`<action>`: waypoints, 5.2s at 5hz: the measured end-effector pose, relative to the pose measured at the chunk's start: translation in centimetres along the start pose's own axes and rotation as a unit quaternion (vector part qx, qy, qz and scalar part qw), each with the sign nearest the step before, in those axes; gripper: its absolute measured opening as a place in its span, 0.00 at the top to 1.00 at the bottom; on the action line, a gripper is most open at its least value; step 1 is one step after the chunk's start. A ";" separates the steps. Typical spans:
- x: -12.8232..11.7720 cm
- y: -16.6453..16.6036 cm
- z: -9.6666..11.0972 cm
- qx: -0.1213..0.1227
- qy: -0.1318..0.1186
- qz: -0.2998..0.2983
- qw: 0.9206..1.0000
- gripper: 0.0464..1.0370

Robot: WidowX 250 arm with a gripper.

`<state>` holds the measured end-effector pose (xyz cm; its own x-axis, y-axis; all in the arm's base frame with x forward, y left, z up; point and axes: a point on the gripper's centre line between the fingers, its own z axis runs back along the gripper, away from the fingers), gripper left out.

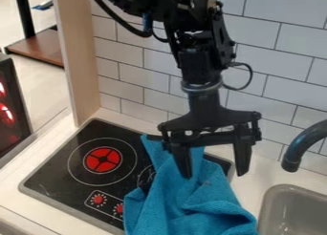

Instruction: Unfold the cloth from top left to bottom left

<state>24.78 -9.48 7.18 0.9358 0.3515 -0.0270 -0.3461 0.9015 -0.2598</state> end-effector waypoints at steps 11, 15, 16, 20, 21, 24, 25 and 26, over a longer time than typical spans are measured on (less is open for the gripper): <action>3.8 12.1 -6.3 0.081 0.057 -0.113 0.989 0.04; 4.4 10.8 -7.9 0.097 0.037 -0.113 0.988 0.71; 4.4 10.9 -8.0 0.099 0.035 -0.109 0.988 0.89; 4.7 13.7 -4.0 0.096 0.026 -0.047 0.994 1.00; 5.6 15.7 -1.8 0.097 0.005 -0.002 0.995 1.00; 7.5 24.3 1.9 0.083 -0.052 0.166 0.981 1.00; 6.9 27.0 1.2 0.078 -0.047 0.225 0.970 1.00; 6.1 28.9 -0.2 0.081 -0.032 0.263 0.961 1.00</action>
<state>20.53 18.65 -0.69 0.6241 0.7796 -0.0530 -0.7810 0.6203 -0.0729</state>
